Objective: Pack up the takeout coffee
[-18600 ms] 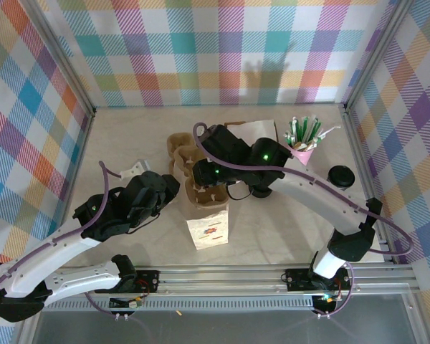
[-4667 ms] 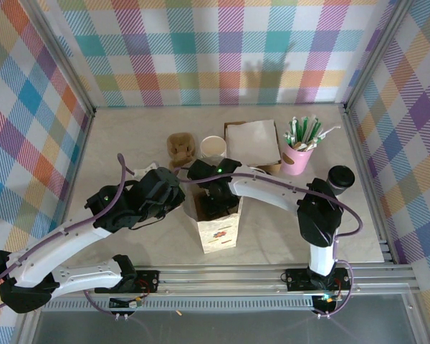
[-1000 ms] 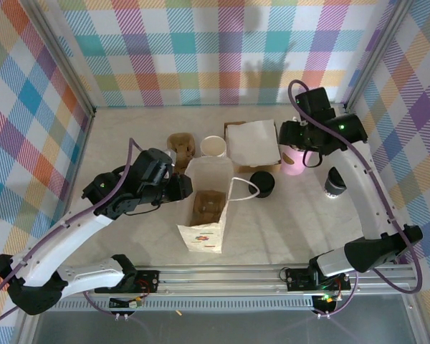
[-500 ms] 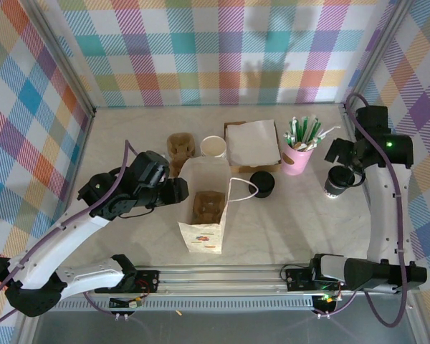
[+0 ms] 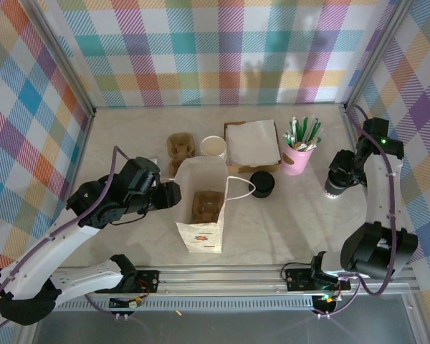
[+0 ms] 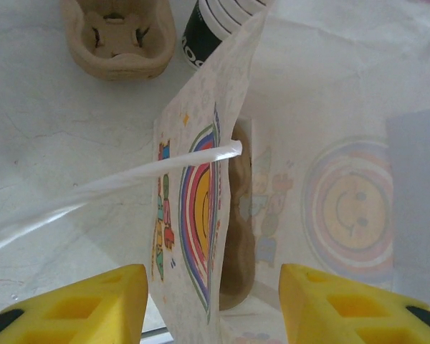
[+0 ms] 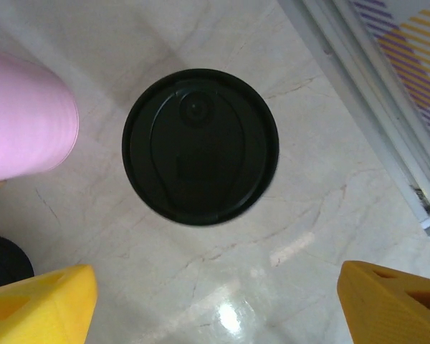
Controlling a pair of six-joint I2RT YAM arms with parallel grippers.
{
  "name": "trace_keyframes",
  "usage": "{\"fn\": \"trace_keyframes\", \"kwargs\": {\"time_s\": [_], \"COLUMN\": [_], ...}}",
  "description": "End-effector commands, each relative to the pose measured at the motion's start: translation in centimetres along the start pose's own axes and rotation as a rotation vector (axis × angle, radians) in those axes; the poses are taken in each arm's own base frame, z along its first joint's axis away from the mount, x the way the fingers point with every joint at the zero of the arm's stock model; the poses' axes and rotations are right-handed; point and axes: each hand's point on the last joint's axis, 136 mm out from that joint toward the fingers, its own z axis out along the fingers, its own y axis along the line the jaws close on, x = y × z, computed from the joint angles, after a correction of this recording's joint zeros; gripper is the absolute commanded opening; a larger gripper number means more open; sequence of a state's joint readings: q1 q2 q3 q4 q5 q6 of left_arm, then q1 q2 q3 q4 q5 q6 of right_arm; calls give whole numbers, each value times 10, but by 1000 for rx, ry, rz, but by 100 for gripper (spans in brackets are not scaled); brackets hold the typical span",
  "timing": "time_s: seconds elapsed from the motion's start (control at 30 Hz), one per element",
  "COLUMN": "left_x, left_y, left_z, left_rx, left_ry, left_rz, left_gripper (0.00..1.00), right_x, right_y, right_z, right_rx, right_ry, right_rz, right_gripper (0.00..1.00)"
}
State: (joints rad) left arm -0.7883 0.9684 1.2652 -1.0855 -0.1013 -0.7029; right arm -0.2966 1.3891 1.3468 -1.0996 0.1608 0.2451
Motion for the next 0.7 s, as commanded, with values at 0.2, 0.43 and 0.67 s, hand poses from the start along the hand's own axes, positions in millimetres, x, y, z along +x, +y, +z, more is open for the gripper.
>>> {"fn": "trace_keyframes", "kwargs": {"time_s": [0.2, 0.43, 0.67], "left_x": [-10, -4, 3], "left_y": [-3, -4, -2], "left_z": [6, 5, 6], "left_rx": [-1, 18, 21], "left_ry": [-31, -12, 11], "left_rz": [-7, -29, -34], "left_gripper": [51, 51, 51], "right_x": [-27, -23, -19], "right_y": [12, 7, 14], "right_z": [24, 42, 54], "right_rx": [-62, -28, -61], "right_ry": [-1, 32, 71], "right_rz": [11, 1, -3], "right_gripper": [86, 85, 80]}}
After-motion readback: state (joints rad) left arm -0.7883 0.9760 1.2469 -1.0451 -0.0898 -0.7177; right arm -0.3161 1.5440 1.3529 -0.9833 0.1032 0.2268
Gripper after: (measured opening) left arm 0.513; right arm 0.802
